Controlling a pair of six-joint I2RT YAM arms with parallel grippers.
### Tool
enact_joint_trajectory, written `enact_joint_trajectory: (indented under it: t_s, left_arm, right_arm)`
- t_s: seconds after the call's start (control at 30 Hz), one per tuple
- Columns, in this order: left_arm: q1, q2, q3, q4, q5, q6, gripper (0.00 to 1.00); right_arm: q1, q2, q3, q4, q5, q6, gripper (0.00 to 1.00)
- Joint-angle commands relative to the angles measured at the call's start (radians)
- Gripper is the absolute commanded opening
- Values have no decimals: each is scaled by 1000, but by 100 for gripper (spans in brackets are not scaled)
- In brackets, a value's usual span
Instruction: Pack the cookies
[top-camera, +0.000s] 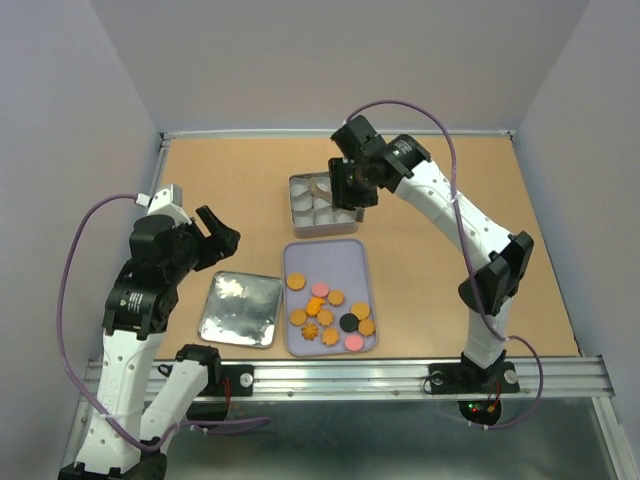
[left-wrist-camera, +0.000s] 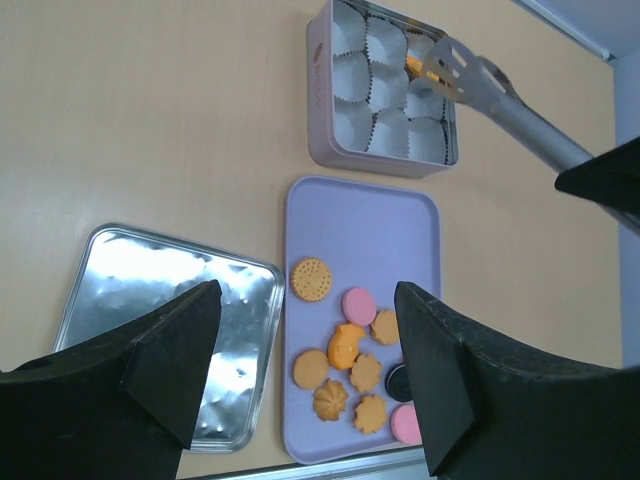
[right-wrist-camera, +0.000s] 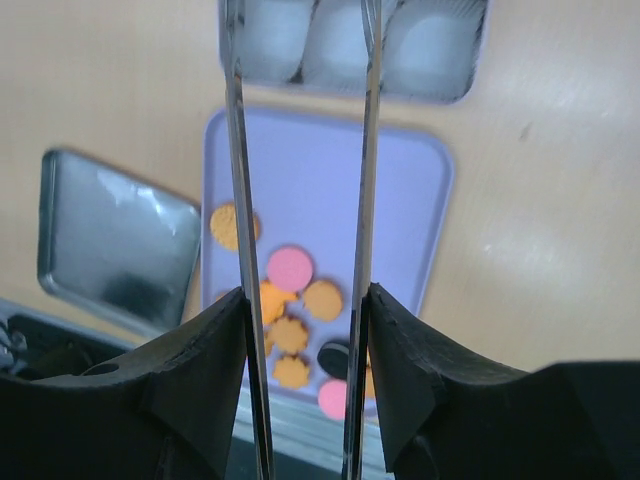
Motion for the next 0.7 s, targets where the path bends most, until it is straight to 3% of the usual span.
enact_joint_trajectory:
  t_s: [0.0,0.2,0.37,0.53,0.67]
  left_arm:
    - [-6,-13,-24,46,22,14,81]
    - [-5,-22,1,80,60,21,82]
    - [-5,-7,37,117,10,-21,99]
    - [-5,52,60,109,5,-58,99]
    - [-5,37,76,106,-91,-63,99]
  right_arm:
    - [82,-93,-102,13,21,54,54]
    - [199,-239,-285,42,47,108,53]
    - [255,-371,-495,95,35,152,53]
    - [304,-480,-610,111,7,169,53]
    - [363,-535,-695,143,-8,168,52]
